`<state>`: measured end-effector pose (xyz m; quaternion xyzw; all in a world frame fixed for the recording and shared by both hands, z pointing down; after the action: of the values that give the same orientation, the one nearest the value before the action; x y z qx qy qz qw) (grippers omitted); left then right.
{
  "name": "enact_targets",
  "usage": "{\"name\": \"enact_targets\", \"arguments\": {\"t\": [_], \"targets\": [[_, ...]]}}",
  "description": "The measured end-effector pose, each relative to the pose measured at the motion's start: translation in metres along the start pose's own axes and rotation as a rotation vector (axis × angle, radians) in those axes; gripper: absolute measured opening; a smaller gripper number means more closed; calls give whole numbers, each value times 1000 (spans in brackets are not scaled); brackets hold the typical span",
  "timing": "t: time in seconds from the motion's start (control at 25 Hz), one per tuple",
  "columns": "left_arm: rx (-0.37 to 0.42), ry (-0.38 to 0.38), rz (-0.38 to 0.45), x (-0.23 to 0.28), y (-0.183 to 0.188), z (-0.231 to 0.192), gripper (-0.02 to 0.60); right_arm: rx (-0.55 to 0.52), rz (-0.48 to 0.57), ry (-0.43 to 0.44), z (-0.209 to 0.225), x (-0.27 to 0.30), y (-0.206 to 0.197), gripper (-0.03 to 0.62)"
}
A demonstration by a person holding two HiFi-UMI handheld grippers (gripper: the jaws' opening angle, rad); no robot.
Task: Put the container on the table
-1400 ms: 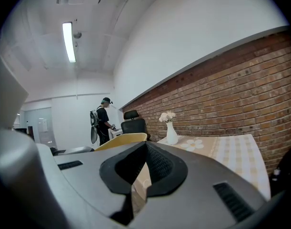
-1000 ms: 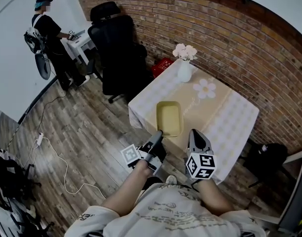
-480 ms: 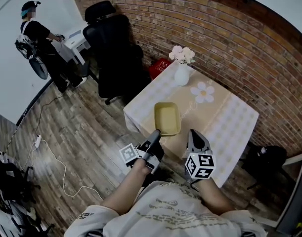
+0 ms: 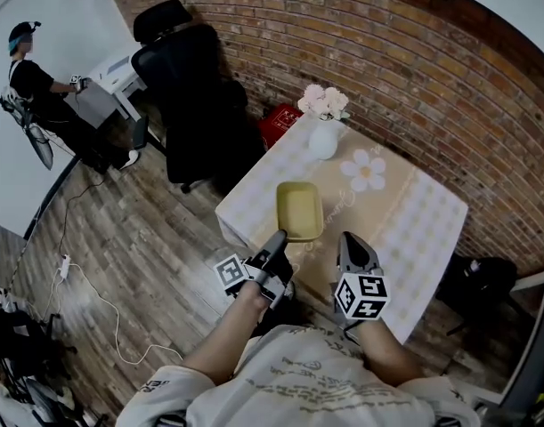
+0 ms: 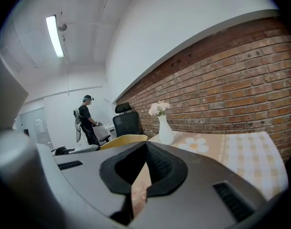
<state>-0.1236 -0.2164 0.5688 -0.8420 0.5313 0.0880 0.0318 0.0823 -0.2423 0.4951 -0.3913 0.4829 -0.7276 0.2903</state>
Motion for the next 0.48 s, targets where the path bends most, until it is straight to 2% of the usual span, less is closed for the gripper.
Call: {"name": "enact_targets", "arguments": {"t": [0.48], "targets": [[-46,41,-116,46,51,-53,207,13,-13,-118,13,40,10,2]]}}
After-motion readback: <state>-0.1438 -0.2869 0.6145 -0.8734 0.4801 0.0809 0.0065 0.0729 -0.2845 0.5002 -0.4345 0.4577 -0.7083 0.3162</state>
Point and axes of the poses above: the fingertips, and each gripper's own axes: x forward along the fingers, z to its right, y out of its top, the point moved 6 cm from there along -x, backward along the fingers, and after that the axes turned 1 degree about -z, right-handed, at the moved point
